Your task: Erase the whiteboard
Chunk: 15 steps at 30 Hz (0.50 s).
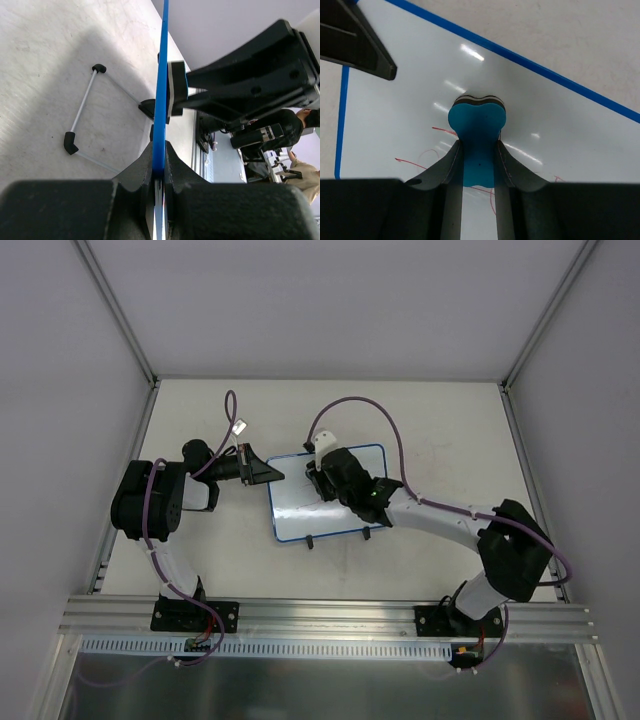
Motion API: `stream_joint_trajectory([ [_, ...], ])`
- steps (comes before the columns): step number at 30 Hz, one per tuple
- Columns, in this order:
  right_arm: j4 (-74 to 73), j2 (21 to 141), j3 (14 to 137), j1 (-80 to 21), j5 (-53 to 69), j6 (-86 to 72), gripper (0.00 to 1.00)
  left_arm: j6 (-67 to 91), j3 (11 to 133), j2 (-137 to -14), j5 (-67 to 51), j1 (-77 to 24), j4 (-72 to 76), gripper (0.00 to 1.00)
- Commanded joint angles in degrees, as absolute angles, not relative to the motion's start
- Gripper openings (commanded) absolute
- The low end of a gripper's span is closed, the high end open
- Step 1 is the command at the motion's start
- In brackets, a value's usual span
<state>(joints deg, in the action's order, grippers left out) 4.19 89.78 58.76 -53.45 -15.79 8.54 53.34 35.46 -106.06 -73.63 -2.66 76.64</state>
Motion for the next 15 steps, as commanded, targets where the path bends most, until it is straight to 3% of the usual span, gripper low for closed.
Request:
stream_joint_trajectory([
  [1,2.47,92.63,61.69,-55.37,-12.48,13.09,0.00,50.80,35.51,-105.29,-76.82,-3.69,96.33,0.00],
  [15,0.97,98.35,63.37,-64.51,-13.97,21.62,0.00,50.98,35.77,-105.56,-76.90,-3.78,96.33,0.00],
])
